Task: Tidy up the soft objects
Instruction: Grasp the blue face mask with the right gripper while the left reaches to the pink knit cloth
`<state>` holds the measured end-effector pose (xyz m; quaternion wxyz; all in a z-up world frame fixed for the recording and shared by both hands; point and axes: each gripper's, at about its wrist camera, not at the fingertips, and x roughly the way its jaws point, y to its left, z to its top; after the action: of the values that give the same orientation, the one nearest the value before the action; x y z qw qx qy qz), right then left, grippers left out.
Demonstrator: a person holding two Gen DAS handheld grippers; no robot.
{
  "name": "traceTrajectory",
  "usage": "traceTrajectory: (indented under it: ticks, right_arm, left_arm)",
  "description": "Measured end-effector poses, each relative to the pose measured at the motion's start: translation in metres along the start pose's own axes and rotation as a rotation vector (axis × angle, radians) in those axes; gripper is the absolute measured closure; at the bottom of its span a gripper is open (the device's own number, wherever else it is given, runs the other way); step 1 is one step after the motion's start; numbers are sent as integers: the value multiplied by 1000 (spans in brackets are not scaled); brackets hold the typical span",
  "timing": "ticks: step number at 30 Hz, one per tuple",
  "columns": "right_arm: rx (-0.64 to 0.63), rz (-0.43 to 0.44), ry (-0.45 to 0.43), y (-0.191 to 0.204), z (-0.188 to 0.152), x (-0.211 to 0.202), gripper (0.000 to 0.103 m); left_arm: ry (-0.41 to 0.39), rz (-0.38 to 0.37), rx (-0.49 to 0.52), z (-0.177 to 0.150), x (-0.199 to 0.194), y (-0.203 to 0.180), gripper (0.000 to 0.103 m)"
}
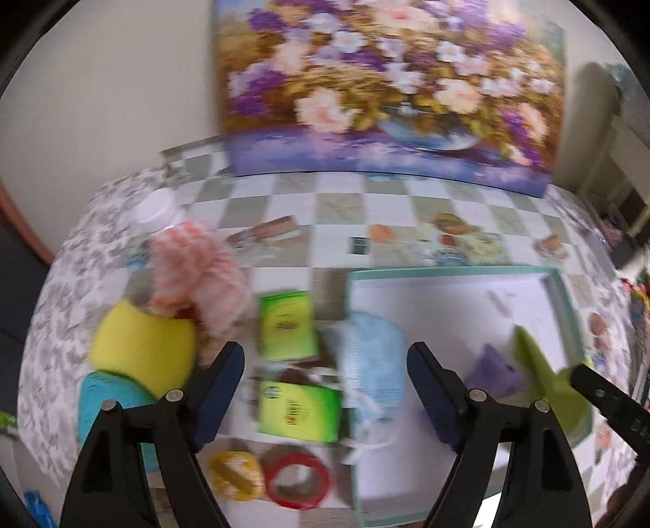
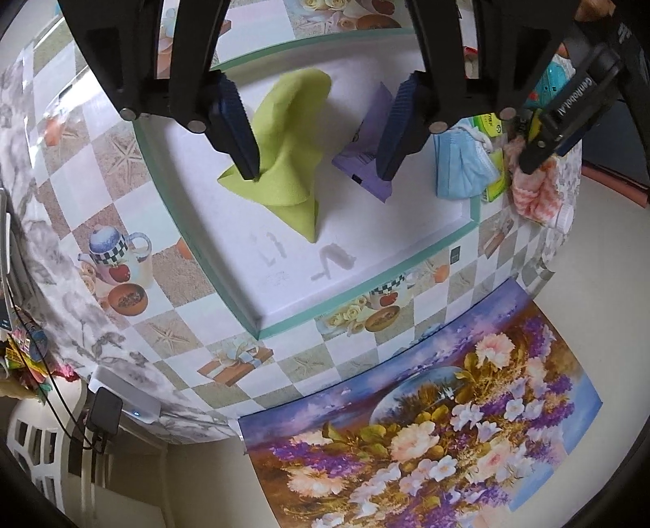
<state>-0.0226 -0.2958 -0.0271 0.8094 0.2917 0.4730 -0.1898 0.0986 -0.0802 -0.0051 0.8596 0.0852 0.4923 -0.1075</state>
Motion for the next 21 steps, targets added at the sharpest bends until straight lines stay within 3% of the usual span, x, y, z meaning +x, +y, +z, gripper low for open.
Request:
traceTrajectory:
  ticks: [7, 15, 21]
  right_arm:
    - [-4, -8, -50, 6, -1, -1, 3]
    - [-80, 56, -115, 38, -4, -12, 2]
    - [-160, 129, -101, 82, -9, -4, 2]
  left_arm:
    - [-18, 60, -83, 2, 0, 38, 10]
    - [-37, 63, -188, 7, -6, 84, 8]
    - [-42, 66, -264, 6, -7, 126, 5]
